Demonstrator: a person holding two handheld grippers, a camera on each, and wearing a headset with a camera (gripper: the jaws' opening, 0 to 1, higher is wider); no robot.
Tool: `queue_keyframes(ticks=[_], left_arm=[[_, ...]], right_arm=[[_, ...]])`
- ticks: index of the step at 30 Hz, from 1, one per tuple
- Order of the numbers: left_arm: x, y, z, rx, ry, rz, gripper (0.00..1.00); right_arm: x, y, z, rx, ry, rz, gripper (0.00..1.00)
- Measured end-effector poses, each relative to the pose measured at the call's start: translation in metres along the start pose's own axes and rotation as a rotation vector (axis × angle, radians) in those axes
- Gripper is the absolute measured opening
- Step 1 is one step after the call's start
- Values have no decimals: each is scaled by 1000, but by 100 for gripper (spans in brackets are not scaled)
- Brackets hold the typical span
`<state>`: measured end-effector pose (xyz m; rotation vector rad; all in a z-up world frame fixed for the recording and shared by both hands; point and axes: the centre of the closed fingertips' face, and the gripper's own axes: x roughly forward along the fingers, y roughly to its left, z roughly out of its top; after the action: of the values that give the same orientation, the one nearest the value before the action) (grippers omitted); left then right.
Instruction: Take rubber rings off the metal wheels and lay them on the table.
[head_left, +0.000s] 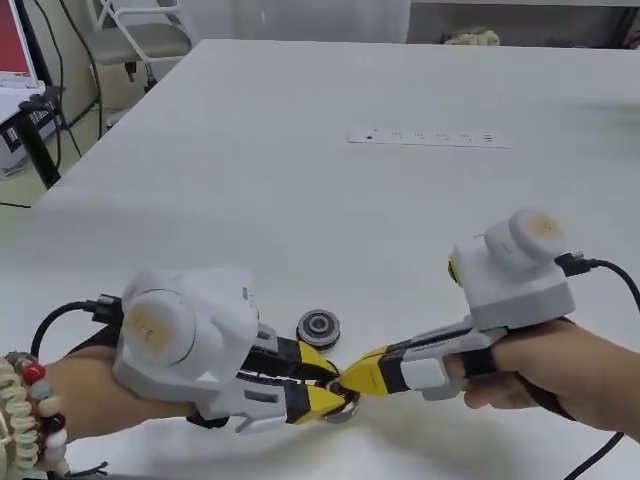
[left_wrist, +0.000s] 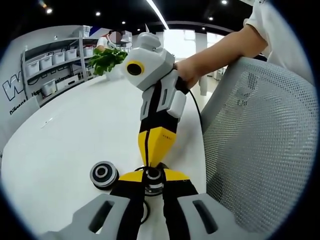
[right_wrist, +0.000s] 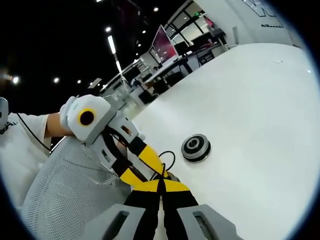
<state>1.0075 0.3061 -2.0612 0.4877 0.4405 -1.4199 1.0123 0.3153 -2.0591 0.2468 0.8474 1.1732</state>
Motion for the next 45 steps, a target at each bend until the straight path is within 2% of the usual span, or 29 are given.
queue_keyframes(ticks=[3, 6, 9, 13, 18, 22, 25, 29, 33, 39, 45], left_arm=[[0, 0, 0, 2, 7, -2, 7], [-2, -1, 1, 40, 24, -11, 8], [-6, -3, 10, 33, 0, -24, 8], [-11, -4, 21, 0, -36, -37, 18], [-21, -5, 36, 9, -79, -42, 31], [-29, -5, 45, 3, -98, -41, 47], [-33, -9, 51, -1, -107, -52, 59], [-39, -12, 59, 28, -104, -65, 65], [-49, -11, 67, 38, -115, -56, 66], [-68, -7, 69, 36, -110, -31, 78], [-90, -2, 67, 32, -112, 17, 81]], right_arm=[[-1, -2, 0, -2, 2, -8, 0], [-3, -1, 0, -5, 1, -19, 0], [-5, 0, 3, -2, -13, -28, 0], [-7, 2, 8, 0, -33, -32, 0], [-13, 1, 14, -2, -59, -41, 0], [-16, 4, 22, -16, -77, -47, 0], [-18, 5, 27, -32, -88, -52, 0], [-22, 7, 34, -45, -111, -56, 0], [-25, 10, 41, -52, -133, -55, 0], [-27, 15, 48, -64, -158, -45, 0], [-27, 20, 54, -76, -172, -36, 0]])
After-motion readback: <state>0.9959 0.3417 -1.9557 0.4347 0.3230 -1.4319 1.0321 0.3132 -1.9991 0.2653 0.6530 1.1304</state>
